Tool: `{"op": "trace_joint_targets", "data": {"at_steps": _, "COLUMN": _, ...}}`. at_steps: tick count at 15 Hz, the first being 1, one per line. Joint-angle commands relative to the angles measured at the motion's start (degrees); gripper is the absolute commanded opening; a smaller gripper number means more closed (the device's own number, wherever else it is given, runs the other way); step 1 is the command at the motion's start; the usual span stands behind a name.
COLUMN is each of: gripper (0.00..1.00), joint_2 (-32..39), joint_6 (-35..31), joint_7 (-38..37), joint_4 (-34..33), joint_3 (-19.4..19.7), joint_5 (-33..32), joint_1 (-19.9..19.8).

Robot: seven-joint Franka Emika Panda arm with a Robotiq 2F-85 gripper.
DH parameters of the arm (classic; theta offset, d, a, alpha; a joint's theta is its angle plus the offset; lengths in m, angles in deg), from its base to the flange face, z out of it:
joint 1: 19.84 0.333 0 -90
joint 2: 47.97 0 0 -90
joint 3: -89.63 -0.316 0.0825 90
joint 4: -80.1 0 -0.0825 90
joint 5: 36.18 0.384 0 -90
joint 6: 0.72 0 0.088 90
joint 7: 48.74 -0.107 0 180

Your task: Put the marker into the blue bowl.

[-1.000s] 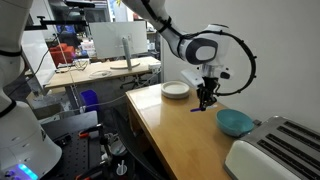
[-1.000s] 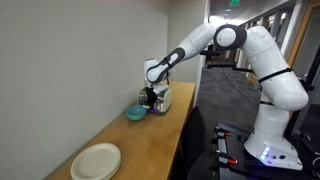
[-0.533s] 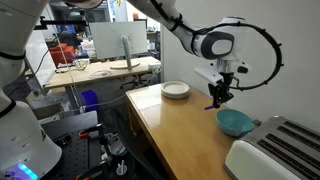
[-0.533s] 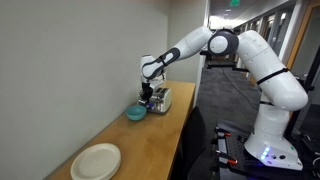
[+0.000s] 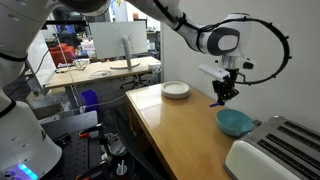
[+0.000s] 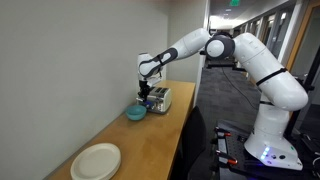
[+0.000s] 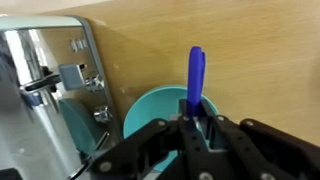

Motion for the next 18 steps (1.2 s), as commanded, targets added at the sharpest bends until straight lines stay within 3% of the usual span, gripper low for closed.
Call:
{"op": "trace_joint_targets", "data": {"at_steps": 1, "gripper": 0.15, "joint_2": 0.1, "joint_6": 0.2, "joint_7": 0.3, "joint_4": -0.2, "joint_3": 0.5, "joint_5": 0.4, "joint_1": 0.3}}
{"op": "trace_joint_targets", "data": {"at_steps": 4, "gripper": 0.15, "joint_2": 0.2, "joint_6": 0.3, "joint_7": 0.3, "joint_4": -0.3, "joint_3": 0.5, "joint_5": 0.4, "joint_1": 0.3}}
{"op": "trace_joint_targets", "data": {"at_steps": 5, "gripper": 0.04, "joint_2": 0.2, "joint_6": 0.3, "joint_7": 0.3, "joint_4": -0.3, "joint_3": 0.5, "joint_5": 0.4, "joint_1": 0.3}}
{"op": "trace_joint_targets", "data": {"at_steps": 7, "gripper": 0.04, "joint_2": 1.7, "joint_6": 0.0, "joint_7": -0.1, "joint_4": -2.5, "joint_3": 1.0, "joint_5": -0.5, "joint_1": 0.7}}
{"op": "trace_joint_targets", "data": {"at_steps": 18, "gripper": 0.04, "joint_2": 16.9, "joint_6": 5.3, "joint_7": 0.9, "joint_4": -22.9, "joint_3": 1.0, "joint_5": -0.7, "joint_1": 0.3}}
